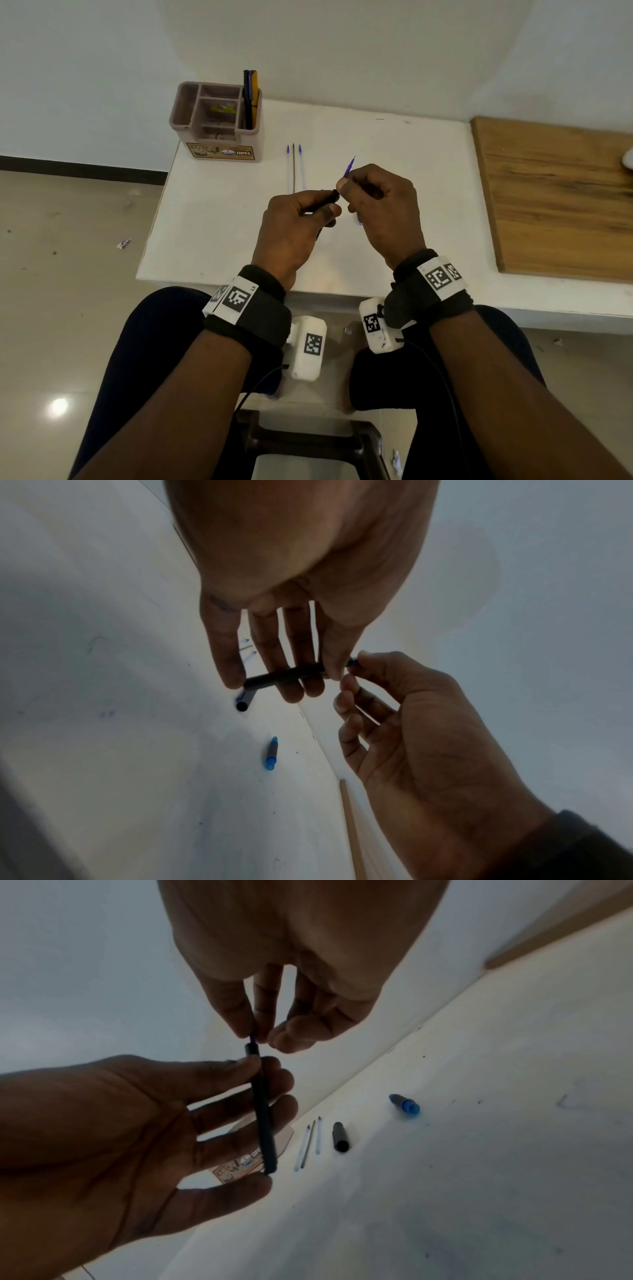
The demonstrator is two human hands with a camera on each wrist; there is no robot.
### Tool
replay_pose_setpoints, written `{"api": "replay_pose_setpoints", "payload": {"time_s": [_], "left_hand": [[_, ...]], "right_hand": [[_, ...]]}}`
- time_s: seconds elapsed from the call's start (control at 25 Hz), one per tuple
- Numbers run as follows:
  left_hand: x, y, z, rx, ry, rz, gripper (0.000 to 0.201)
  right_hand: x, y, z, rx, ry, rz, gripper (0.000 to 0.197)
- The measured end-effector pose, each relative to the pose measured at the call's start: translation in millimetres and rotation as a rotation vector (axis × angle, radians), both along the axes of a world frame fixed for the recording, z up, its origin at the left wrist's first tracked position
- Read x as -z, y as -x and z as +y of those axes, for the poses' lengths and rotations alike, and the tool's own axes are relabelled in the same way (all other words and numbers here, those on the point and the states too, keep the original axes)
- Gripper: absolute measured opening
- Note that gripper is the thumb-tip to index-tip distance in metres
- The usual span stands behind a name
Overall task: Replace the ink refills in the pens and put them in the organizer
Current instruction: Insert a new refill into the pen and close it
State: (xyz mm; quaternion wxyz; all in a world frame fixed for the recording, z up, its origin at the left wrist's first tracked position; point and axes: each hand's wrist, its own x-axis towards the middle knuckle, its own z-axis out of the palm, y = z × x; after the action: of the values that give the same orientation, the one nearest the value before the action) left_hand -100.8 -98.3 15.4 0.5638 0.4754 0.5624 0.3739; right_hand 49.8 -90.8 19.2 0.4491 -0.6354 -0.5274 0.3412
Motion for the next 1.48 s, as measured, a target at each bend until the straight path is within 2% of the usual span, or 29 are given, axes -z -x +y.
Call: {"api": "replay_pose_setpoints", "payload": {"time_s": [0.2,0.32,0.4,0.52,0.6,0.68,0.76,0.8,0.84,0.92,0.96,1.0,1.16,1.48], "left_hand": [[4,-1,1,-0.011,0.005,0.008,0.029],[6,-2,2,-0.021,0.027,-0.001,0.029],[8,-2,3,-0.019,0.037,-0.003,0.029],[10,-2,4,-0.023,0.044,0.007,0.028],[11,-1,6,-0.037,0.042,0.016,0.027],[10,0,7,-0.044,0.045,0.014,0.028],[9,0,6,-0.035,0.055,0.013,0.028],[8,0,5,-0.025,0.060,0.013,0.028],[7,0,4,-0.016,0.066,0.010,0.028],[5,-2,2,-0.002,0.078,0.002,0.028],[4,-3,2,0.006,0.082,0.004,0.028],[4,-3,1,0.013,0.083,0.006,0.029],[2,-6,-1,0.047,0.080,0.022,0.029],[2,-8,-1,0.045,0.088,0.027,0.028]], "right_hand": [[1,-5,0,-0.030,0.047,0.008,0.015],[9,-23,9,0.121,0.206,0.144,0.023],[25,-35,19,0.161,0.270,-0.065,0.024],[47,-34,24,0.040,0.355,-0.454,0.029],[53,-28,26,-0.023,0.359,-0.591,0.033],[53,-25,29,-0.049,0.348,-0.655,0.032],[51,-23,30,-0.026,0.359,-0.615,0.034],[46,-23,29,0.023,0.352,-0.519,0.034],[40,-23,29,0.085,0.322,-0.349,0.034],[20,-23,27,0.195,0.174,0.109,0.030],[8,-24,24,0.212,0.087,0.283,0.029],[-2,-24,21,0.205,0.017,0.364,0.028],[-22,-19,12,0.155,-0.116,0.256,0.024],[-22,-18,9,0.077,-0.149,0.113,0.026]]}}
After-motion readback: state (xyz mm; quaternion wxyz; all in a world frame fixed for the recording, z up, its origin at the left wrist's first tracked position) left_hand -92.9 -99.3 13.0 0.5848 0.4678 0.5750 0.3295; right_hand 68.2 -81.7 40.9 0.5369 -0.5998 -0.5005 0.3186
